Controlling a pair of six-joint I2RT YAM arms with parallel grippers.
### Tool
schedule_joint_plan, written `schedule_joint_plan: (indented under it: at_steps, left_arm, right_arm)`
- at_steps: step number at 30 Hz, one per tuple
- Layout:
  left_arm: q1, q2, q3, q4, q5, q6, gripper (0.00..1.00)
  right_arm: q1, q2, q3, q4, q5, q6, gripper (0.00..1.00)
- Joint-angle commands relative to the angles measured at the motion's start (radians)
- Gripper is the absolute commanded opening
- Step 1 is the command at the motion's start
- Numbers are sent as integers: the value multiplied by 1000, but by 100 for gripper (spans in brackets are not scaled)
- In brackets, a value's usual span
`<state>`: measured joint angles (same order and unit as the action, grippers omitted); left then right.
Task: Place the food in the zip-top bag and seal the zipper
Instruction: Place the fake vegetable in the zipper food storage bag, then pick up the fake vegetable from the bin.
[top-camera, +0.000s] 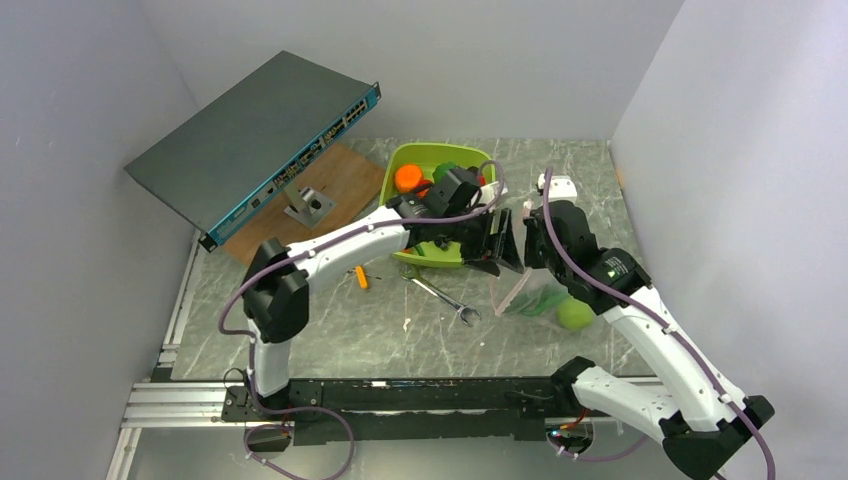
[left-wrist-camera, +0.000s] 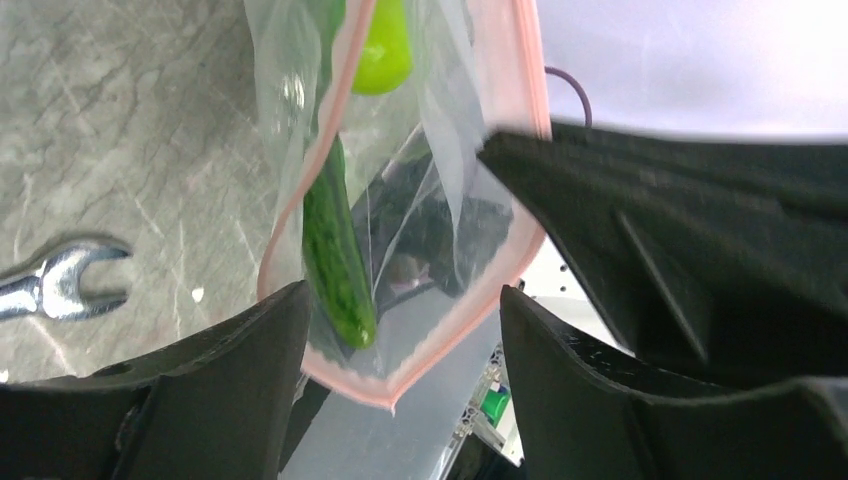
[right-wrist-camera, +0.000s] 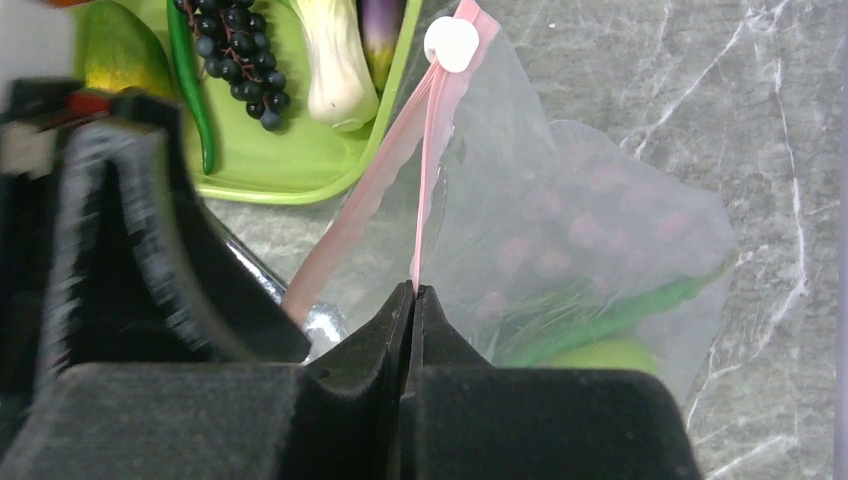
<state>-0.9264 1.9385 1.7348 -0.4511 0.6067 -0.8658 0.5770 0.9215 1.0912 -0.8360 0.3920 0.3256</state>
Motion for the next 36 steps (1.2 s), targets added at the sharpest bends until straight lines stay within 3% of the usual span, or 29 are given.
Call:
schedule_joint_plan:
  at_steps: [1, 9, 15, 18, 20, 28, 36]
  left_arm:
    - [3, -168, -86, 33, -27, 59, 72]
    - [12, -399, -248, -14, -266, 149, 68]
    - [23, -520, -315, -42, -454, 188, 71]
    - [25, -544, -350, -28, -512, 180, 71]
    - [26, -557, -376, -13, -542, 176, 71]
    - [25, -582, -465, 64, -662, 197, 71]
    - [25, -497, -426, 56, -732, 247, 70]
  right_arm:
    - [3, 21, 48, 11, 18, 16, 0]
    - [4, -11, 104, -7, 8, 104, 0]
    - [2, -50, 214, -92, 182, 201, 0]
    - [3, -2, 240, -182, 391, 207, 0]
    - [2, 8, 247, -224, 452, 215, 0]
    - [2, -49, 305, -267, 512, 193, 0]
    - [3, -101, 331, -236, 519, 123, 0]
